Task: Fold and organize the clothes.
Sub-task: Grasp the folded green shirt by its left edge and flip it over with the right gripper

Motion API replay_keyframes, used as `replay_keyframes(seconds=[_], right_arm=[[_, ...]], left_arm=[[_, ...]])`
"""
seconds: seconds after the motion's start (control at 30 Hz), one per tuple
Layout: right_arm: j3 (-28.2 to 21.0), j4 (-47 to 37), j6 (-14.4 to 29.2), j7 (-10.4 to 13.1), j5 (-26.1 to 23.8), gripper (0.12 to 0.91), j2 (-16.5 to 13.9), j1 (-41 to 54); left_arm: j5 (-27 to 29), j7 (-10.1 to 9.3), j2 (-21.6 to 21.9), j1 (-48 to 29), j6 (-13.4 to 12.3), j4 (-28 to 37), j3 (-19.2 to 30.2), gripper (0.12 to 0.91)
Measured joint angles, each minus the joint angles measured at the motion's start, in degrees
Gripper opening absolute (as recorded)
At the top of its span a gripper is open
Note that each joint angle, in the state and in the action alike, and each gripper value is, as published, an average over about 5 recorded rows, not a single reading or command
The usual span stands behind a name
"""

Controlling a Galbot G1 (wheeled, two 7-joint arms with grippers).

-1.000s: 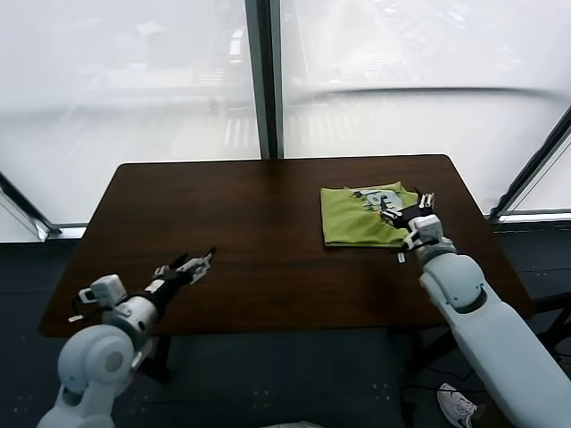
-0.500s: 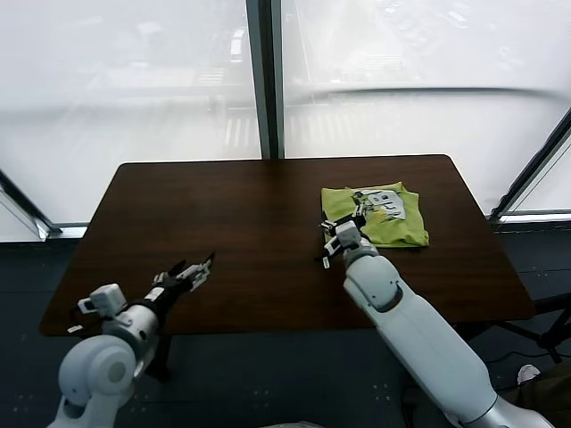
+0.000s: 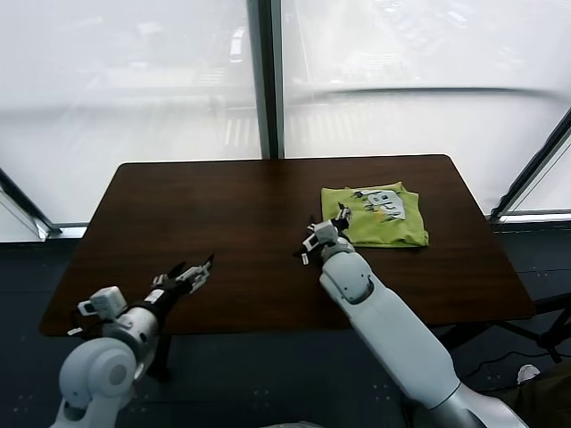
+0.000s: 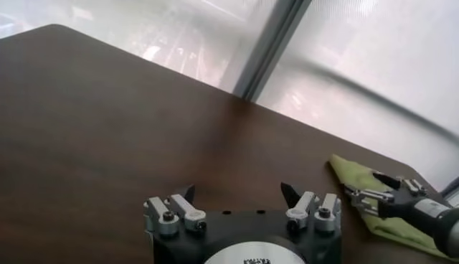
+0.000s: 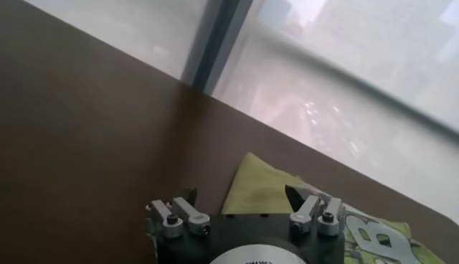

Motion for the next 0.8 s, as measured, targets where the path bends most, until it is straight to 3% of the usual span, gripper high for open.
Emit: replay_keyframes(seconds=[0.37,0.63,0.73,0.8], right_arm=[[0.2,-1.2,-0.3,-0.3,0.1,0.702,0.9,0.3],[0.8,-0.4,-0.4,-0.3,1.1,0.232,0.5,-0.6],[1.2,0.4,1.0,-0.6,3.6,0.154,0.3,-1.0],[1.1,1.0,3.1,-1.6,6.5,0.154,0.2,-1.3]], left_arm=[[-0.2,0.03,-0.4,0.0,-0.1,0.2,0.0,0.907],[-0.2,0.03,-0.1,-0.5,-0.4,0.4,-0.7,0.907],[-0.4,0.02,0.2,-1.1,-0.6,0.7,-1.4,0.907],[-0.8,0.01,0.6,-1.4,-0.7,1.0,-2.1,0.907]])
